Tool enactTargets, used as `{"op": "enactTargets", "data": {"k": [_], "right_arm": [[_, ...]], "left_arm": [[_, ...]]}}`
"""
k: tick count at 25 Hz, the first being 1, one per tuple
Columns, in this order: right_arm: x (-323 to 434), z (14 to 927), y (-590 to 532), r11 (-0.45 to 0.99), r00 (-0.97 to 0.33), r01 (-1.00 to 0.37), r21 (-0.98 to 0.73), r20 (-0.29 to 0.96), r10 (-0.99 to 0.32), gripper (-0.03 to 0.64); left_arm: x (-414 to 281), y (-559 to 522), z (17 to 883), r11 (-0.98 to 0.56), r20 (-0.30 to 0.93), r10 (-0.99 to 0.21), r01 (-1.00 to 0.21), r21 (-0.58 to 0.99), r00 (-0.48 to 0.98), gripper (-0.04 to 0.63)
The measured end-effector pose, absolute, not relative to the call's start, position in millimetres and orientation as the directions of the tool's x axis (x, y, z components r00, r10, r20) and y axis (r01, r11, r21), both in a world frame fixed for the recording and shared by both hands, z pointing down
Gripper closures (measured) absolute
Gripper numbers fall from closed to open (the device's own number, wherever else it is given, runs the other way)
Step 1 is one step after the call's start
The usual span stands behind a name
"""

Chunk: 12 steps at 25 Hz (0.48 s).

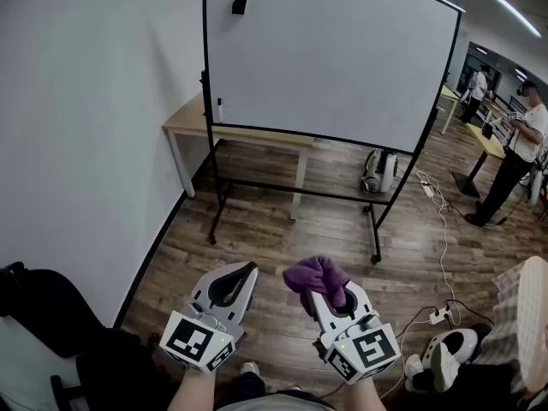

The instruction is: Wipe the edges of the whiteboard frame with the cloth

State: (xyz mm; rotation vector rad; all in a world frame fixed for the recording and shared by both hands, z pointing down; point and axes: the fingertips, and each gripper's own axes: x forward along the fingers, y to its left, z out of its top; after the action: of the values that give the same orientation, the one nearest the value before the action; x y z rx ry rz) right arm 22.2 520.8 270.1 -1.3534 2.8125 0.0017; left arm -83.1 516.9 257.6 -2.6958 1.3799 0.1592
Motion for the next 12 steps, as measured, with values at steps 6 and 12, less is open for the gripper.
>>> {"op": "enactTargets", "data": {"k": [6, 12], "right_arm": [[11.2, 274.7, 519.4, 0.624, -0.624, -0.781, -0.014, -0.01, -0.781, 0.551], [-2.6, 276.1, 512.6, 0.62, -0.62, -0.784, -0.013, -0.008, -0.784, 0.551]], "left_arm": [[-92.0, 514.6, 259.0, -0.581, -0.14, -0.802, -0.813, -0.046, 0.581, 0.578], [-106.9, 509.1, 260.2, -0.582, -0.142, -0.801, -0.812, -0.041, 0.581, 0.578]]}}
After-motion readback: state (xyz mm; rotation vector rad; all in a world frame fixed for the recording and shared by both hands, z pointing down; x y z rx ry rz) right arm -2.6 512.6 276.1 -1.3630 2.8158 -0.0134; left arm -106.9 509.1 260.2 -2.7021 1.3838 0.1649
